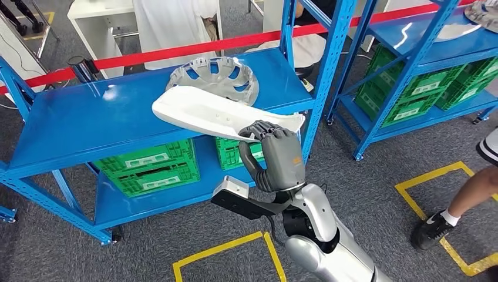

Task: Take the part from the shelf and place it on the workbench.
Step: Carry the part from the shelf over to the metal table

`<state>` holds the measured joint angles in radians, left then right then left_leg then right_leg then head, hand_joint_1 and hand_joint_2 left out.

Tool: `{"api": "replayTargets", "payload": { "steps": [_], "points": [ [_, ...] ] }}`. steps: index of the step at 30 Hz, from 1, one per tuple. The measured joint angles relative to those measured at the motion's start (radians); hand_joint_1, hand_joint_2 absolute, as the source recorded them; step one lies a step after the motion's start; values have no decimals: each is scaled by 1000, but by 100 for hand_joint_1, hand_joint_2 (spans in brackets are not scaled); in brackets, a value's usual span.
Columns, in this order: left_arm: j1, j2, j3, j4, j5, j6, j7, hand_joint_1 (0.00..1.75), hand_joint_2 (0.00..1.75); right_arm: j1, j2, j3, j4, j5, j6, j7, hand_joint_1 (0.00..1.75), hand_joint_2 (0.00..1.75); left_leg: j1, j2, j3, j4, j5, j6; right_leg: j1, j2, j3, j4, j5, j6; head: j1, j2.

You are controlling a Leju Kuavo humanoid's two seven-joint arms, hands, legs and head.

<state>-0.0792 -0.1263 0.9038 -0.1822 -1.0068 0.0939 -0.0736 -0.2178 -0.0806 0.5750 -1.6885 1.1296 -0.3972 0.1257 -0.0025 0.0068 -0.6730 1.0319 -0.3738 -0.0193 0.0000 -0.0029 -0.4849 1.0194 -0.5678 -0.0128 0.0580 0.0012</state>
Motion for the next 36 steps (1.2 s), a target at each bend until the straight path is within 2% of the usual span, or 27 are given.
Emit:
{"api": "replayTargets", "payload": {
  "steps": [1, 2, 5, 6, 7, 8, 9, 10, 12, 13, 14, 16, 17, 18, 20, 21, 22, 23, 25, 27, 28, 29, 31, 32, 33, 35, 36],
  "points": [
    [0, 1, 2, 0, 2, 1, 1, 0, 175, -2, 4, 0, 1, 3, 4, -1, 175, 175, 2, -1, -5, 3, -8, -6, -1, -1, -9, -1, 12, -8, -1, 0],
    [0, 2, 4, 0, 4, 2, 2, 0, 175, -5, 8, 0, 1, 6, 7, -1, 175, 175, 3, -2, -15, 21, -37, -13, -4, -3, -22, -3, 26, -16, -2, 0],
    [-1, 3, 9, 0, 8, 4, 3, 0, 175, -11, 22, 0, 3, 11, 16, -2, 175, 175, 8, -5, -57, 176, -185, -29, -6, -5, -70, -3, 69, -25, -5, 0],
    [-3, 3, 10, 0, 9, 4, 4, 0, 175, -11, 25, 0, 4, 12, 18, -2, 175, 175, 9, -5, -63, 235, -206, -33, -6, -6, -87, -2, 82, -24, -5, 0],
    [-4, 4, 10, 0, 9, 5, 5, 0, 175, -12, 28, 0, 6, 12, 19, -3, 175, 175, 9, -5, -57, 275, -203, -34, -6, -7, -104, -1, 96, -22, -5, 0],
    [-6, 4, 10, 0, 10, 6, 6, 0, 175, -12, 30, 0, 7, 13, 20, -4, 175, 175, 9, -5, -36, 281, -178, -34, -6, -8, -121, 1, 109, -20, -5, 0],
    [-6, 4, 10, -1, 10, 7, 7, 0, 175, -12, 31, -1, 7, 14, 20, -5, 175, 175, 9, -5, 2, 252, -150, -33, -6, -9, -137, 3, 122, -18, -5, 0],
    [-8, 5, 11, -1, 10, 7, 7, 0, 175, -13, 33, -1, 7, 14, 20, -5, 175, 175, 10, -5, 58, 189, -137, -30, -6, -9, -151, 5, 133, -14, -5, 0],
    [-11, 6, 11, -2, 10, 8, 7, 0, 175, -15, 37, -2, 7, 15, 19, -6, 175, 175, 6, -8, 170, 38, -159, -18, -4, -10, -167, 8, 153, -5, -4, 0],
    [-13, 6, 11, -3, 10, 8, 7, 0, 175, -18, 39, -3, 8, 15, 19, -8, 175, 175, 3, -10, 200, -13, -176, -10, -4, -11, -169, 6, 163, 1, -4, 0],
    [-14, 7, 11, -3, 10, 8, 7, 0, 175, -20, 41, -4, 8, 16, 20, -10, 175, 175, -1, -10, 210, -37, -181, -1, -5, -11, -170, 3, 173, 7, -5, 0],
    [-14, 6, 13, -3, 11, 8, 8, 0, 175, -25, 44, -5, 12, 14, 25, -17, 175, 175, -1, -7, 192, -41, -162, 18, -8, -10, -178, 1, 183, 20, -7, 0],
    [-13, 7, 14, -3, 12, 8, 9, 0, 175, -28, 45, -6, 14, 12, 29, -19, 175, 175, 0, -4, 180, -43, -149, 28, -9, -8, -187, 14, 162, 26, -7, 0],
    [-13, 7, 16, -3, 13, 9, 9, 0, 175, -30, 45, -8, 17, 10, 33, -20, 175, 175, 2, -1, 166, -44, -135, 35, -9, -6, -200, 47, 121, 30, -6, 0],
    [-13, 9, 18, -4, 13, 9, 9, 0, 175, -37, 46, -9, 23, 5, 38, -21, 175, 175, 1, 0, 133, -42, -107, 42, -10, -4, -230, 164, 12, 34, -5, 0],
    [-13, 9, 18, -4, 12, 9, 9, 0, 175, -40, 47, -10, 27, 3, 38, -22, 175, 175, 0, 0, 114, -39, -94, 43, -10, -4, -240, 229, -20, 35, -4, 0],
    [-12, 9, 18, -4, 12, 9, 10, 0, 175, -41, 47, -10, 30, 2, 38, -22, 175, 175, -1, 0, 94, -35, -81, 43, -10, -4, -240, 275, -26, 35, -4, 0],
    [-11, 9, 18, -4, 11, 9, 10, 0, 175, -42, 48, -11, 34, 2, 38, -23, 175, 175, -1, 1, 74, -29, -69, 42, -9, -3, -225, 292, -10, 34, -4, 0],
    [-11, 9, 19, -4, 9, 9, 10, 0, 175, -44, 48, -13, 40, 1, 38, -23, 175, 175, -1, 0, 36, -15, -50, 37, -9, -3, -144, 221, 40, 29, -4, 0],
    [-10, 9, 19, -5, 6, 9, 10, 0, 175, -48, 49, -15, 42, 1, 37, -23, 175, 175, -3, -1, 12, -2, -33, 29, -5, -3, -39, 79, 26, 21, -5, 0],
    [-11, 9, 19, -5, 3, 8, 10, 0, 175, -50, 51, -16, 42, 2, 37, -24, 175, 175, -3, -1, 8, 1, -25, 23, -3, -2, -9, 29, 9, 16, -4, 0],
    [-10, 9, 19, -5, 1, 8, 10, 0, 175, -50, 52, -16, 43, 2, 36, -25, 175, 175, -3, -2, 6, 0, -16, 16, 0, -2, 3, 2, -3, 10, -3, 0],
    [-9, 10, 19, -5, -3, 8, 10, 0, 175, -49, 52, -17, 44, 2, 36, -27, 175, 175, 0, -2, 3, -6, -4, 3, 0, -2, -10, -6, 13, -3, 0, 0],
    [-8, 10, 19, -5, -4, 8, 10, 0, 175, -47, 53, -17, 45, 2, 36, -28, 175, 175, 1, -4, -5, 2, -19, -2, -1, -3, -20, -7, 26, -11, -2, 0],
    [-8, 11, 19, -5, -4, 8, 10, 0, 175, -46, 53, -17, 45, 2, 36, -28, 175, 175, 2, -5, -16, 27, -54, -7, -4, -4, -33, -9, 40, -18, -4, 0],
    [-8, 11, 19, -5, -5, 8, 10, 0, 175, -44, 54, -17, 45, 1, 36, -29, 175, 175, 6, -6, -47, 135, -160, -17, -6, -5, -65, -9, 67, -25, -8, 0],
    [-8, 11, 19, -5, -5, 8, 10, 0, 175, -42, 55, -17, 45, 0, 36, -29, 175, 175, 7, -6, -59, 202, -198, -21, -6, -5, -80, -8, 81, -24, -9, 0]
  ]
}}
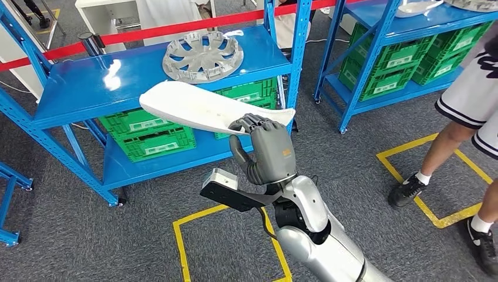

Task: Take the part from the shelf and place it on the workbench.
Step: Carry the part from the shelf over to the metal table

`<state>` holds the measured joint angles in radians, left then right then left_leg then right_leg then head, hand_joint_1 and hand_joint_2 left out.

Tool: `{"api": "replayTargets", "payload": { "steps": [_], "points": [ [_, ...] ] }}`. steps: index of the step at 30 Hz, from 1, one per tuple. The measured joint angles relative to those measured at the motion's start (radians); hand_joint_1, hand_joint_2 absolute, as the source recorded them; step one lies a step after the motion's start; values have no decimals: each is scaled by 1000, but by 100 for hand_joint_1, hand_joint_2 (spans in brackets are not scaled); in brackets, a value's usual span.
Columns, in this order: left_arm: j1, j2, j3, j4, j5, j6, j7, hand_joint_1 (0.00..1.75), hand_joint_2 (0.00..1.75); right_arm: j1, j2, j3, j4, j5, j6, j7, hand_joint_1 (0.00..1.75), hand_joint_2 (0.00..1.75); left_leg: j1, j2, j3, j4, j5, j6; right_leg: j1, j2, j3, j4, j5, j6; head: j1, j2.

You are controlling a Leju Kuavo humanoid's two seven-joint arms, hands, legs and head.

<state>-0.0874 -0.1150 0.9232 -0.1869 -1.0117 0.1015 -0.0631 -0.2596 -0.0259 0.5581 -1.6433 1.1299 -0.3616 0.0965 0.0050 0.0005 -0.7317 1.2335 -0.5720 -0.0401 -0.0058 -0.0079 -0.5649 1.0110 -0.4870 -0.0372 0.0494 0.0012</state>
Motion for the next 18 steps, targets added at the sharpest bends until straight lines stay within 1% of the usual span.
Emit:
{"api": "replayTargets", "payload": {
  "steps": [1, 2, 3, 4, 5, 6, 7, 8, 9, 10, 11, 12, 13, 14, 15, 16, 17, 18],
  "points": [
    [0, 0, 0, 0, 0, 0, 0, 0, 175, 2, 0, 0, 0, -1, 0, -1, 175, 175, 1, 0, -3, 53, -14, -3, 0, 0, -16, 1, 13, 1, 0, 0],
    [-1, 0, 0, 0, 0, 0, 0, 0, 175, 3, 0, 0, 0, -2, 0, -2, 175, 175, 2, 0, 8, 79, -3, -4, 0, -1, -31, 2, 26, 3, 0, 0],
    [-1, 0, 0, 0, 0, 0, 0, 0, 175, 4, 0, 0, 1, -4, 1, -4, 175, 175, 3, 0, 36, 69, 23, -4, 0, -1, -47, 4, 38, 6, 0, 0],
    [-1, 1, 1, 0, 0, 0, 0, 0, 175, 4, 0, 0, 1, -6, 1, -5, 175, 175, 3, 0, 84, 21, 47, -2, 0, -2, -62, 5, 50, 9, 0, 0],
    [-2, 1, 1, -1, 0, 0, 0, 0, 175, 4, 1, 0, 2, -8, 1, -6, 175, 175, 3, 0, 145, -53, 53, 0, 1, -1, -74, 7, 60, 13, 0, 0],
    [-2, 2, 2, -2, 0, 0, -1, 0, 175, 3, 2, 0, 2, -10, 1, -6, 175, 175, 1, -2, 204, -134, 45, 5, 2, -2, -83, 9, 70, 18, 1, 0],
    [-3, 2, 2, -2, 0, 0, -2, 0, 175, 2, 3, 0, 2, -10, 1, -6, 175, 175, -2, -3, 245, -196, 32, 11, 2, -2, -88, 9, 80, 23, 1, 0],
    [-3, 2, 3, -2, 0, 0, -3, 0, 175, 1, 3, 1, 2, -11, 1, -7, 175, 175, -5, -4, 264, -233, 19, 18, 2, -3, -90, 7, 89, 29, 0, 0],
    [-3, 3, 3, -2, 0, 1, -4, 0, 175, 0, 3, 1, 2, -11, 0, -7, 175, 175, -8, -5, 263, -245, 21, 26, 1, -4, -92, 4, 100, 35, 0, 0],
    [-1, 2, 4, -2, 0, 1, -5, 0, 175, 1, 3, 1, 2, -11, 0, -7, 175, 175, -7, -3, 254, -245, 31, 34, -1, -3, -95, 2, 106, 41, -2, 0],
    [0, 2, 5, -1, 0, 1, -5, 0, 175, 2, 2, 1, 3, -12, 0, -7, 175, 175, -6, -1, 245, -246, 42, 43, -2, -1, -102, 9, 95, 47, -3, 0],
    [1, 3, 5, -2, 1, 1, -6, 0, 175, 4, 2, 1, 3, -12, 0, -7, 175, 175, -5, 2, 233, -248, 55, 52, -3, 0, -114, 32, 65, 52, -2, 0],
    [1, 3, 6, -2, 1, 1, -6, 0, 175, 5, 1, 1, 4, -12, 0, -7, 175, 175, -4, 5, 220, -249, 68, 58, -5, 2, -130, 74, 17, 55, -1, 0],
    [2, 4, 6, -2, 1, 1, -6, 0, 175, 6, 1, 1, 4, -12, 0, -7, 175, 175, -5, 5, 205, -248, 81, 62, -4, 3, -146, 134, -39, 58, 2, 0],
    [2, 5, 6, -2, 1, 2, -6, 0, 175, 7, 1, 1, 4, -12, 0, -7, 175, 175, -6, 6, 189, -246, 93, 64, -5, 3, -161, 202, -83, 60, 2, 0],
    [2, 4, 6, -2, 1, 2, -6, 0, 175, 9, 1, 1, 4, -12, -1, -7, 175, 175, -6, 7, 172, -243, 105, 64, -5, 3, -167, 260, -103, 61, 2, 0],
    [2, 4, 6, -2, 1, 2, -6, 0, 175, 12, 0, 1, 4, -12, -1, -7, 175, 175, -7, 7, 154, -238, 115, 63, -4, 4, -162, 293, -100, 61, 3, 0],
    [2, 4, 6, -2, 1, 2, -6, 0, 175, 14, 0, 1, 4, -12, -1, -7, 175, 175, -7, 8, 135, -232, 124, 61, -4, 4, -139, 292, -79, 60, 3, 0]
  ]
}}
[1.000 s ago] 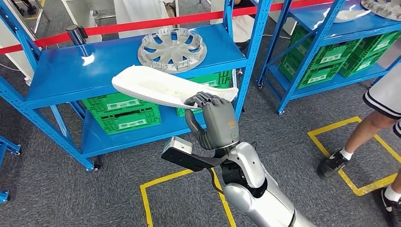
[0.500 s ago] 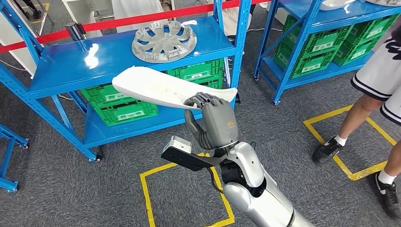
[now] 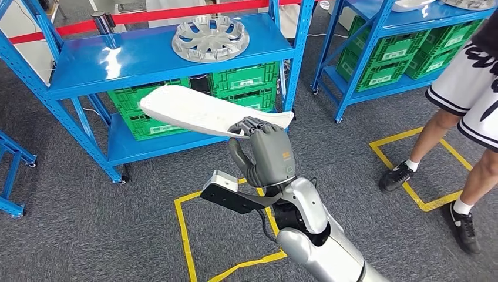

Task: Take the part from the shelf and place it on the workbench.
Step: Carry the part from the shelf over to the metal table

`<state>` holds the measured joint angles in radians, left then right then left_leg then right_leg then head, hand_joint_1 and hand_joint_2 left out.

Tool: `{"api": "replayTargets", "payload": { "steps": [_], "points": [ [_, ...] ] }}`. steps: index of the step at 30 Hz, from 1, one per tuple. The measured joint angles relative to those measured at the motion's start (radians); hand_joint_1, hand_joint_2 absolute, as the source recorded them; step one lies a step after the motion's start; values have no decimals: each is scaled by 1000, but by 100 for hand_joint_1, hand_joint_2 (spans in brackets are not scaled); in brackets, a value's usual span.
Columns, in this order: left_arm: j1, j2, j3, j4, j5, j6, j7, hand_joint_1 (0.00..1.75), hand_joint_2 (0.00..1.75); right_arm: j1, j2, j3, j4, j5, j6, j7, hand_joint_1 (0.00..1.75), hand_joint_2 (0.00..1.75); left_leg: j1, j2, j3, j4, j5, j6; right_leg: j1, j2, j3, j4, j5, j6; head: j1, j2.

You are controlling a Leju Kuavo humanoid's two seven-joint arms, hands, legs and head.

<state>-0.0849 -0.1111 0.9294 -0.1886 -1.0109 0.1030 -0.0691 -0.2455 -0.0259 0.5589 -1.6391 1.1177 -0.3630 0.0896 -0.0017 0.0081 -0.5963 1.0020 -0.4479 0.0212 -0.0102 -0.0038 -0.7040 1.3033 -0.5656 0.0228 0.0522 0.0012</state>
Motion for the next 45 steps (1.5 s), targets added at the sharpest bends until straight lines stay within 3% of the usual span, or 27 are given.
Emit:
{"api": "replayTargets", "payload": {
  "steps": [2, 4, 6, 8, 9, 10, 12, 13, 14, 15, 16, 18, 20, 25, 31, 37, 39, 42, 43, 44, 45],
  "points": [
    [0, 0, 0, 0, 1, 0, 1, 0, 175, 1, 0, 0, 0, 0, -1, 0, 175, 175, 1, 0, -33, 15, 15, -6, 0, 0, 95, -105, 36, -5, 0, 0],
    [0, 0, 0, 0, 1, 0, 0, 0, 175, 2, 0, 0, 0, 0, -2, 0, 175, 175, -1, -1, -52, 27, 29, -16, 4, 2, 188, -241, 19, -13, 1, 0],
    [0, 0, 1, 0, 2, 0, -3, 0, 175, 4, -1, 0, 0, 1, -4, 0, 175, 175, -2, -1, -57, 27, 45, -29, 8, 4, 213, -292, 3, -24, 3, 0],
    [1, 0, 1, 0, 2, -2, -8, 0, 175, 7, -2, 0, 0, 1, -8, 0, 175, 175, 0, -2, -65, 26, 47, -41, 5, 3, 201, -295, 18, -39, 4, 0],
    [2, 1, 1, 0, 1, -6, -13, 0, 175, 8, -2, 0, -1, 1, -10, 0, 175, 175, 2, -3, -74, 41, 28, -47, 3, 2, 193, -297, 27, -47, 3, 0],
    [2, 1, 1, 0, 1, -10, -19, 0, 175, 9, -2, 0, -1, 1, -13, 0, 175, 175, 3, -4, -87, 75, -8, -53, 1, 1, 184, -299, 37, -53, 2, 0],
    [3, 0, 1, 0, 0, -20, -31, 0, 175, 15, -2, -1, -1, 0, -16, 1, 175, 175, 6, -5, -125, 199, -98, -64, 1, 1, 164, -298, 55, -58, -1, 0],
    [3, 0, 1, 1, -1, -22, -34, 0, 175, 20, -2, -1, -1, 0, -17, 2, 175, 175, 7, -5, -139, 261, -124, -67, 2, 1, 154, -298, 63, -58, -1, 0],
    [3, 0, 1, 1, -1, -23, -36, 0, 175, 24, -2, -1, -1, 0, -16, 2, 175, 175, 8, -5, -142, 298, -129, -69, 3, 1, 145, -297, 70, -57, -1, 0],
    [3, 0, 1, 1, -1, -23, -36, 0, 175, 28, -2, -2, -1, 1, -16, 3, 175, 175, 8, -5, -125, 294, -115, -68, 3, 1, 137, -297, 77, -55, -1, 0],
    [3, 0, 1, 0, -2, -23, -36, 0, 175, 31, -2, -3, -2, 1, -16, 4, 175, 175, 8, -5, -87, 249, -92, -65, 3, 1, 131, -296, 82, -53, -1, 0],
    [2, 0, 1, 0, -4, -23, -35, 0, 175, 33, -2, -7, -7, 3, -16, 4, 175, 175, 5, -6, 20, 94, -61, -54, 4, 1, 123, -296, 90, -46, -1, 0],
    [-1, 0, 1, 0, -5, -23, -36, 0, 175, 34, -2, -10, -12, 3, -14, 3, 175, 175, -1, -7, 79, -2, -59, -43, 4, 0, 120, -296, 98, -36, -2, 0],
    [-1, -1, 1, 0, -6, -27, -36, 0, 175, 35, -6, -11, -15, 4, -10, -1, 175, 175, -4, -7, 74, -12, -56, -33, 8, 1, 112, -296, 108, -40, -1, 0],
    [-3, -1, 1, 0, -6, -31, -37, 0, 175, 37, -9, -11, -18, 17, 16, -2, 175, 175, -8, -7, 52, 6, -52, -18, 1, 1, 100, -299, 124, -14, -1, 0],
    [-1, -1, 1, 0, -5, -31, -34, 0, 175, 37, -9, -11, -22, 35, 38, -10, 175, 175, -9, -10, 37, 8, -41, 1, -3, -4, 94, -297, 129, 3, -1, 0],
    [-1, -2, 1, 0, -2, -30, -31, 0, 175, 36, -9, -10, -21, 36, 43, -18, 175, 175, -4, -12, 37, 0, -31, 12, -3, -3, 74, -247, 88, 7, 0, 0],
    [1, -4, 5, 0, 8, -27, -30, 0, 175, 28, -9, -7, -15, 30, 61, -30, 175, 175, -3, -21, 25, 2, -21, 15, -3, 1, -5, -48, -24, 9, 2, 0],
    [2, -4, 8, 0, 12, -25, -31, 0, 175, 21, -9, -5, -10, 26, 68, -34, 175, 175, -3, -25, 19, 5, -19, 13, -4, 1, -20, -5, -39, 9, 2, 0],
    [4, -5, 12, 0, 15, -24, -31, 0, 175, 13, -9, -2, -4, 22, 73, -38, 175, 175, -3, -31, 13, 9, -17, 11, -4, 1, -15, -1, -35, 8, 2, 0],
    [4, -7, 15, 0, 18, -23, -31, 0, 175, 4, -8, 1, 2, 18, 78, -41, 175, 175, -2, -38, 8, 13, -15, 8, -5, 3, 12, -39, -14, 6, 2, 0]
  ]
}}
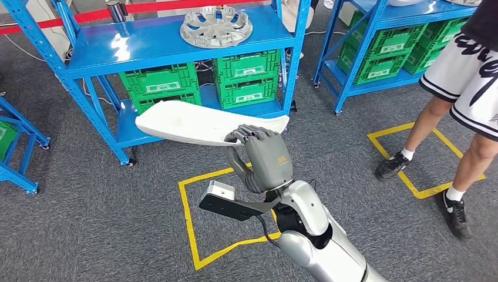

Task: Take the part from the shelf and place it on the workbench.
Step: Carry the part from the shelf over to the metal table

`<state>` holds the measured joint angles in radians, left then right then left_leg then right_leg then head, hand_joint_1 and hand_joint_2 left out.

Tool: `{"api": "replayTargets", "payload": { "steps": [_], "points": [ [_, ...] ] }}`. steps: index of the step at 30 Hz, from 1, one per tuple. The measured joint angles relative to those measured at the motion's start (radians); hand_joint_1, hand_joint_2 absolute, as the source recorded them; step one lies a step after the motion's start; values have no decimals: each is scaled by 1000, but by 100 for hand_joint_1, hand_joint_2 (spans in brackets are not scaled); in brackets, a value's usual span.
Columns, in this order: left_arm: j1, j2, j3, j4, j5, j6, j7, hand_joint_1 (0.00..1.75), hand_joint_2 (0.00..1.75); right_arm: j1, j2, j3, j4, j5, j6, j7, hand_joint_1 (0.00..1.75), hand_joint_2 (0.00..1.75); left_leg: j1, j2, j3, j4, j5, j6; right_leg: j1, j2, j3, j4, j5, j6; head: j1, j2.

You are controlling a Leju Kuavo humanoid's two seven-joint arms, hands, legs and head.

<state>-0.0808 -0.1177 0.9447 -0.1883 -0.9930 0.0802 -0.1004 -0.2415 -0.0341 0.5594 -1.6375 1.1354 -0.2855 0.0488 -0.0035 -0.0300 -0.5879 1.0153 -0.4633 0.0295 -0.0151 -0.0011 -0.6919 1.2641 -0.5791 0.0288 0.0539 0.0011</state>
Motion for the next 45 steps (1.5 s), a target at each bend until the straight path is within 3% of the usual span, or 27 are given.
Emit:
{"api": "replayTargets", "payload": {
  "steps": [3, 5, 8, 10, 13, 14, 15, 17, 19, 20, 22, 24, 25, 27, 28, 29, 30, 31, 32, 34, 37, 39, 40, 42, 43, 44, 45],
  "points": [
    [-1, -2, 7, 0, 4, 2, 2, 0, 175, -30, 3, 10, 14, -7, 10, -6, 175, 175, 2, -24, -14, 15, 3, -14, -1, 29, 114, -195, 61, -9, 0, 0],
    [-1, -3, 11, 0, 5, 3, 4, 0, 175, -41, 7, 19, 22, -8, 14, -9, 175, 175, 1, -36, -22, 17, 8, -29, 3, 35, 129, -231, 63, -20, 0, 0],
    [5, -3, 17, 0, 5, 5, 5, 0, 175, -47, 17, 28, 30, -7, 15, -9, 175, 175, 4, -37, -33, 22, 7, -49, 3, 12, 126, -238, 76, -43, -1, 0],
    [6, -2, 19, 0, 5, 6, 6, 0, 175, -51, 22, 32, 32, -6, 15, -8, 175, 175, 5, -7, -66, 94, -41, -60, 0, -4, 123, -242, 83, -55, -6, 0],
    [6, -3, 19, 0, -7, 4, 3, 0, 175, -49, 23, 36, 37, 2, 14, 5, 175, 175, 8, 21, -143, 281, -133, -72, 2, -30, 114, -241, 87, -60, -10, 0],
    [7, -2, 19, 0, -17, 1, 2, 0, 175, -45, 23, 37, 37, 9, 13, 15, 175, 175, 9, 23, -146, 300, -136, -73, 3, -39, 113, -241, 87, -60, -10, 0],
    [8, -2, 18, 0, -29, -2, 2, 0, 175, -40, 23, 37, 37, 17, 9, 25, 175, 175, 9, 26, -127, 276, -120, -73, 3, -48, 112, -240, 88, -59, -10, 0],
    [7, 0, 16, 0, -50, -7, 3, 0, 175, -27, 19, 37, 34, 30, -3, 37, 175, 175, 9, 50, -41, 134, -65, -68, 3, -65, 112, -238, 88, -57, -10, 0],
    [3, 2, 12, -1, -63, -8, 4, 0, 175, -14, 12, 33, 28, 37, -21, 40, 175, 175, 3, 78, 23, 20, -36, -56, 8, -79, 113, -236, 88, -48, -9, 0],
    [1, 2, 10, -1, -66, -7, 3, 0, 175, -7, 7, 30, 26, 39, -31, 39, 175, 175, 0, 84, 30, 2, -36, -49, 9, -85, 113, -236, 90, -42, -8, 0],
    [0, 1, 8, -1, -72, -4, 2, 0, 175, 13, -3, 25, 20, 41, -51, 38, 175, 175, -1, 67, 27, 0, -30, -36, 10, -94, 114, -239, 92, -30, -7, 0],
    [1, -1, 7, -1, -76, 0, 1, 0, 175, 35, -13, 21, 10, 46, -65, 37, 175, 175, 5, 52, 27, -6, -22, -23, 8, -68, 109, -221, 73, -17, -6, 0],
    [0, -2, 5, -1, -77, 2, 1, 0, 175, 44, -18, 19, 5, 48, -70, 36, 175, 175, 8, 45, 27, -10, -17, -17, 7, -44, 94, -184, 47, -11, -6, 0],
    [-2, -3, 1, -1, -78, 3, 1, 0, 175, 63, -29, 17, -2, 52, -76, 37, 175, 175, 8, 27, 19, -9, -12, -10, 6, -8, 37, -55, -23, -7, -5, 0],
    [-3, -4, 0, -1, -79, 3, 1, 0, 175, 73, -34, 16, -3, 54, -77, 38, 175, 175, 7, 17, 15, -7, -11, -9, 6, -3, 9, 7, -47, -7, -5, 0],
    [-2, -5, -1, -1, -79, 3, 0, 0, 175, 82, -37, 15, -5, 59, -76, 40, 175, 175, 7, 6, 12, -5, -9, -9, 6, -1, -6, 42, -54, -7, -5, 0],
    [0, -6, -1, -1, -79, 3, -1, 0, 175, 90, -39, 15, -7, 65, -76, 42, 175, 175, 7, -6, 9, -1, -9, -9, 6, 0, -2, 36, -41, -8, -4, 0],
    [2, -7, -1, -1, -79, 3, -4, 0, 175, 97, -39, 15, -12, 72, -75, 43, 175, 175, 7, -17, 6, 3, -8, -10, 6, 3, 25, -12, -11, -10, -4, 0],
    [4, -8, -1, 0, -79, 4, -6, 0, 175, 102, -40, 15, -18, 79, -74, 46, 175, 175, 7, -28, 4, 7, -8, -13, 4, 14, 63, -86, 21, -13, -4, 0],
    [6, -11, -1, 0, -80, 8, -8, 0, 175, 110, -41, 14, -34, 95, -72, 53, 175, 175, 5, -47, -3, 15, -9, -22, 4, 37, 121, -202, 58, -20, -4, 0],
    [10, -13, -3, 0, -86, 12, -8, 0, 175, 127, -43, 7, -58, 110, -71, 64, 175, 175, 6, -66, -13, 12, -2, -43, 8, 32, 129, -229, 65, -38, -4, 0],
    [14, -14, -4, 0, -90, 13, -8, 0, 175, 133, -45, 3, -68, 112, -72, 64, 175, 175, 7, -45, -23, 26, -12, -54, 7, 18, 129, -236, 72, -53, -5, 0],
    [14, -14, -6, 0, -91, 13, -9, 0, 175, 135, -45, 1, -73, 112, -73, 62, 175, 175, 6, -24, -38, 58, -34, -59, 5, 9, 130, -239, 74, -59, -7, 0],
    [11, -14, -7, 0, -91, 13, -11, 0, 175, 141, -48, -2, -78, 111, -75, 60, 175, 175, 7, 15, -92, 180, -103, -68, 5, -11, 129, -241, 75, -65, -10, 0],
    [10, -15, -8, 0, -91, 13, -13, 0, 175, 144, -50, -3, -79, 111, -75, 60, 175, 175, 9, 20, -121, 246, -132, -71, 6, -21, 127, -240, 75, -65, -10, 0],
    [11, -15, -8, 0, -91, 13, -15, 0, 175, 147, -52, -3, -79, 111, -75, 60, 175, 175, 10, 23, -139, 290, -145, -73, 6, -32, 127, -240, 75, -66, -10, 0],
    [11, -16, -8, 1, -91, 13, -16, 0, 175, 149, -53, -3, -79, 111, -75, 60, 175, 175, 10, 24, -138, 296, -139, -73, 7, -42, 127, -240, 75, -65, -10, 0]
  ]
}}
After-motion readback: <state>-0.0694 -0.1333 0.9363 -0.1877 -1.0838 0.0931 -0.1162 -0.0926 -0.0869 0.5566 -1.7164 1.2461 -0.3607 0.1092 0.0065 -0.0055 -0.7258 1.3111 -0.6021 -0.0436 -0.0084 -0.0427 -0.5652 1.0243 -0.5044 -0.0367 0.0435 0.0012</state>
